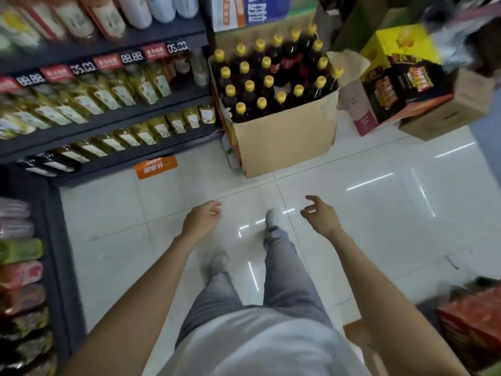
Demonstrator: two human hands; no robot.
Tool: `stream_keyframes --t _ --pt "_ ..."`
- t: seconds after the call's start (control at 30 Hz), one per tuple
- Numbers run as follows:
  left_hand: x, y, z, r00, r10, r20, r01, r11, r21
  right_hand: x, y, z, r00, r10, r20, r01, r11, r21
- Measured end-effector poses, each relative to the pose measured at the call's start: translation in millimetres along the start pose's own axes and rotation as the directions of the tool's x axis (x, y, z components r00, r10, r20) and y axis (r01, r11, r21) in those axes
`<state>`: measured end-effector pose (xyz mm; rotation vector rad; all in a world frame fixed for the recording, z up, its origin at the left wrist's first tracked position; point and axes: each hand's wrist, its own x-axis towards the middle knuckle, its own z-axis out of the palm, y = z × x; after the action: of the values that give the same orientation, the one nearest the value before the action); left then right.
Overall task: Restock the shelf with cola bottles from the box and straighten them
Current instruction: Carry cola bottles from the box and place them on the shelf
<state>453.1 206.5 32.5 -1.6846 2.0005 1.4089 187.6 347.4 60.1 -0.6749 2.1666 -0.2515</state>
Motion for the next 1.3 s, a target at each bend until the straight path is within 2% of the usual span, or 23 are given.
stream_keyframes --t 0.3,0.47,0.6,0.73,0.83,0.97,1.07,1.17,1.3 --pt "159 192 15 0.975 0.170 -0.144 -0.155 0.982 0.111 201 -54 -140 0.978 -0.206 -0.035 0.204 0.977 -0.058" --pt "230 268 25 0.917 0.324 -0.234 -0.289 0.942 0.171 278 -66 -190 0.902 -0.411 -0.131 0.380 0.901 -0.207" --pt "286 294 33 0.910 0.381 -0.166 -0.297 0.876 0.380 322 -72 -199 0.866 -0.497 -0.050 0.467 0.842 -0.270" --pt "320 303 43 0.950 0.307 -0.051 -0.234 0.814 0.532 343 -76 -184 0.864 -0.501 0.046 0.486 0.808 -0.333" --pt "333 301 38 0.969 0.244 -0.029 -0.205 0.869 0.450 356 -88 -176 0.865 -0.501 -0.014 0.459 0.803 -0.379" --pt "343 292 32 0.955 0.290 -0.060 -0.262 0.921 0.289 360 -92 -177 0.853 -0.521 -0.030 0.456 0.771 -0.445" --pt "342 287 35 0.941 0.328 -0.085 -0.304 0.928 0.215 357 -89 -177 0.844 -0.532 -0.065 0.492 0.818 -0.297" --pt "341 282 37 0.926 0.333 -0.178 -0.312 0.940 0.138 350 -90 -173 0.833 -0.536 -0.141 0.507 0.840 -0.194" --pt "348 281 43 0.935 0.252 -0.248 -0.266 0.964 -0.021 331 -104 -182 0.708 -0.614 -0.349 0.627 0.774 -0.089"
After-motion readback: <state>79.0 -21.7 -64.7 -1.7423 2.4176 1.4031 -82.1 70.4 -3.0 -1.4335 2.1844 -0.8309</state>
